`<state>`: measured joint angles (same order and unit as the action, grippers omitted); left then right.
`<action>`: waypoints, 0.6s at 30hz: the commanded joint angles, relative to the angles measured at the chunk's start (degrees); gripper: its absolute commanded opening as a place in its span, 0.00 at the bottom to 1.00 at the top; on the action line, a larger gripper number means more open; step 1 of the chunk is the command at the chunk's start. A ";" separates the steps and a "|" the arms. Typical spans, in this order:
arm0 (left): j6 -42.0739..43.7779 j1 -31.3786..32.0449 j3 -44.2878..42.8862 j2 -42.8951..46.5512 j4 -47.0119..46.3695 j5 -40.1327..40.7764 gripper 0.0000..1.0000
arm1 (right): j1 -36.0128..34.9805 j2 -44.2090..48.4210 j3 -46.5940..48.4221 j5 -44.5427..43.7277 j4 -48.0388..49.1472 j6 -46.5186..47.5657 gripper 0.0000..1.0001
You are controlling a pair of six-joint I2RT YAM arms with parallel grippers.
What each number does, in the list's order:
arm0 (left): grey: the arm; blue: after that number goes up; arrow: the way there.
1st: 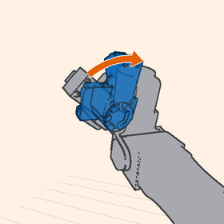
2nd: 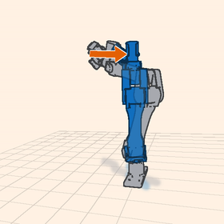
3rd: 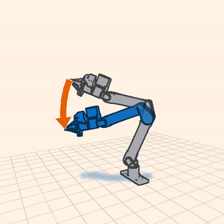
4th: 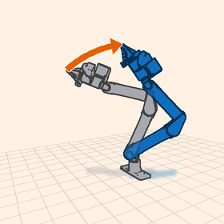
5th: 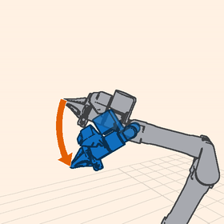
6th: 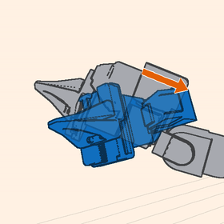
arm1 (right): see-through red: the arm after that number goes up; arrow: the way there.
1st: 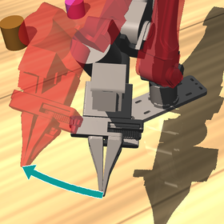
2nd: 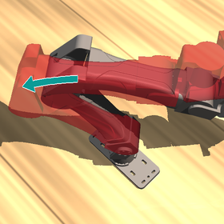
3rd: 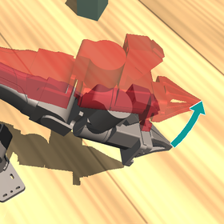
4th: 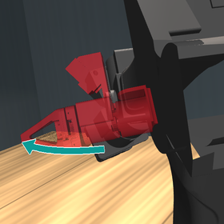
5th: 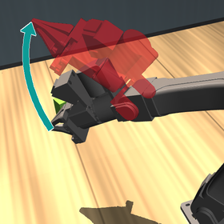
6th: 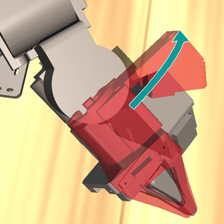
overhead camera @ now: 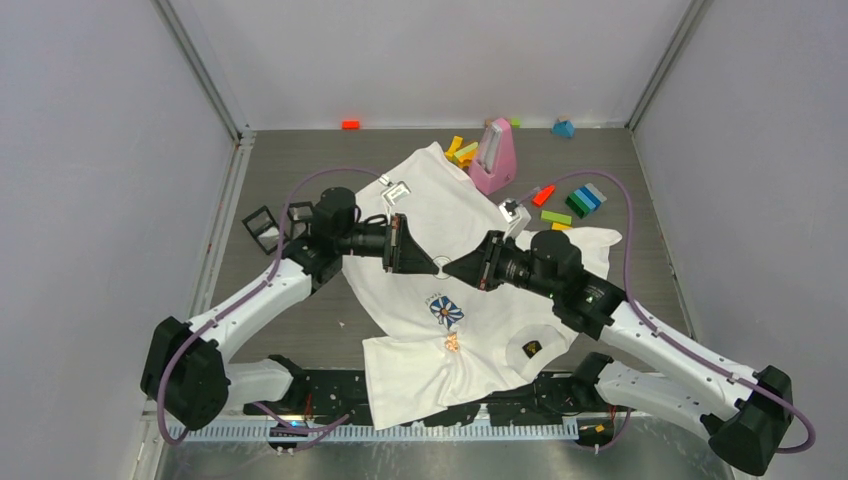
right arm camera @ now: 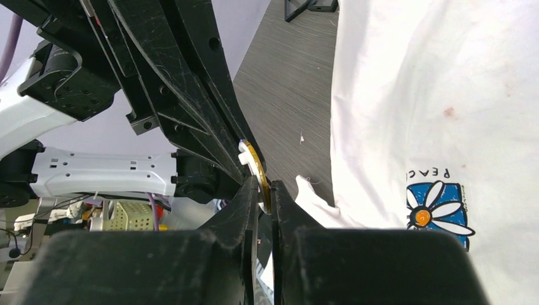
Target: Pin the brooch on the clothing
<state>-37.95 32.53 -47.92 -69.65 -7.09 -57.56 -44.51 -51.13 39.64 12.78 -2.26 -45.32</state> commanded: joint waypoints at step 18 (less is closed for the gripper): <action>3.70 1.15 -4.70 -1.75 6.58 -3.96 0.00 | 0.25 2.68 -1.52 -2.15 -0.23 4.33 0.25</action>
<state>-34.96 32.77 -48.88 -71.48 -1.41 -56.95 -44.51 -50.46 39.00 13.39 -3.73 -42.57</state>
